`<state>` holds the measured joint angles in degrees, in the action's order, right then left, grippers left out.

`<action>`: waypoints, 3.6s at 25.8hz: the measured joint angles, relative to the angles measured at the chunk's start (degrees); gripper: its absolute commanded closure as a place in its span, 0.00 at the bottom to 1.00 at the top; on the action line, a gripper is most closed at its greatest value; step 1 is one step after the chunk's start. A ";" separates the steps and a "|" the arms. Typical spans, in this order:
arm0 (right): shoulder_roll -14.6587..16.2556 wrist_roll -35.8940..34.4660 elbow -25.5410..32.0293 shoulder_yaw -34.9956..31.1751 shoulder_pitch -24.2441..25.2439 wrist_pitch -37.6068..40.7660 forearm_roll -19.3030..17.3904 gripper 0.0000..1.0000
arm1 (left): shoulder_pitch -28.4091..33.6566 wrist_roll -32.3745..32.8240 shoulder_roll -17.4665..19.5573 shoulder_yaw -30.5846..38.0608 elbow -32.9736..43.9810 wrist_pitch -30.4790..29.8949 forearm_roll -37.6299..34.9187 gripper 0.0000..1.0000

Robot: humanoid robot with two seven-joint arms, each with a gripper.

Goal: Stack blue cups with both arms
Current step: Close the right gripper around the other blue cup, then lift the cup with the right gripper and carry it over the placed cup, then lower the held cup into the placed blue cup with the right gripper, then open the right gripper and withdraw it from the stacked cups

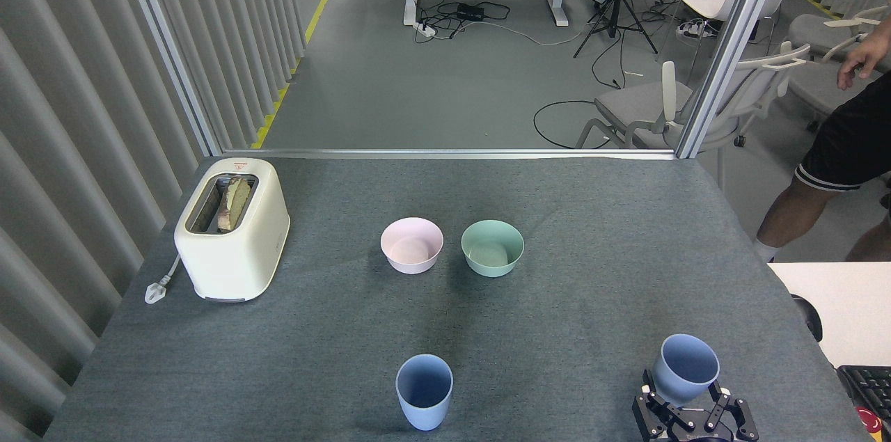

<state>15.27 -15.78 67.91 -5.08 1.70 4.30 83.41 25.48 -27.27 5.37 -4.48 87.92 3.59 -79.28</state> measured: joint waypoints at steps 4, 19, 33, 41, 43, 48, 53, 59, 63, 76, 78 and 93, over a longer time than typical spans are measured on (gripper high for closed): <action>-0.20 0.33 -0.23 0.28 -0.16 -0.09 0.00 0.33 | 0.00 -0.01 -0.01 -0.07 -0.02 0.00 0.00 0.00; -3.08 2.32 5.94 7.24 -8.74 -1.06 2.46 0.42 | -0.23 -0.17 -0.20 -0.23 -0.05 0.13 0.00 0.00; -14.55 8.93 18.81 32.66 -4.17 -3.88 8.11 0.39 | -0.41 -0.18 -0.27 -0.11 -1.00 0.57 0.00 0.00; -14.35 9.20 20.84 33.19 0.29 -4.05 8.43 0.39 | -0.51 -0.18 -0.35 -0.09 -1.91 0.57 0.06 0.00; -14.53 9.65 20.54 33.18 0.62 -4.05 8.49 0.39 | -0.52 -0.18 -0.35 -0.10 -2.00 0.56 0.05 0.00; -14.81 9.89 19.70 33.13 0.63 -4.05 8.59 0.39 | -0.56 -0.17 -0.33 -0.09 -2.09 0.54 0.06 0.00; -14.98 10.09 18.48 33.12 0.23 -4.05 8.61 0.39 | -0.58 -0.14 -0.35 -0.09 -2.19 0.54 0.08 0.00; -15.00 10.58 17.80 33.18 0.29 -4.05 8.69 0.37 | -0.64 -0.13 -0.36 -0.02 -2.40 0.53 0.09 0.00; -14.95 10.64 17.71 33.21 0.65 -4.00 8.70 0.36 | -0.68 -0.13 -0.36 -0.01 -2.53 0.53 0.09 0.00; -15.63 10.94 17.34 33.05 1.33 -3.95 8.57 0.01 | -0.78 -0.13 -0.43 -0.09 -2.66 0.53 0.09 0.00; -15.85 10.68 17.25 33.00 1.36 -3.95 8.49 0.00 | -0.79 -0.13 -0.43 -0.09 -2.69 0.53 0.09 0.00; -17.20 2.34 24.13 26.26 1.12 -3.88 7.46 0.00 | -0.80 -0.27 -0.36 -0.01 -3.24 0.60 0.10 0.00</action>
<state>-1.92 -13.44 92.03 21.19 2.82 0.42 90.87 24.68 -27.53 5.01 -4.49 84.68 4.19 -79.18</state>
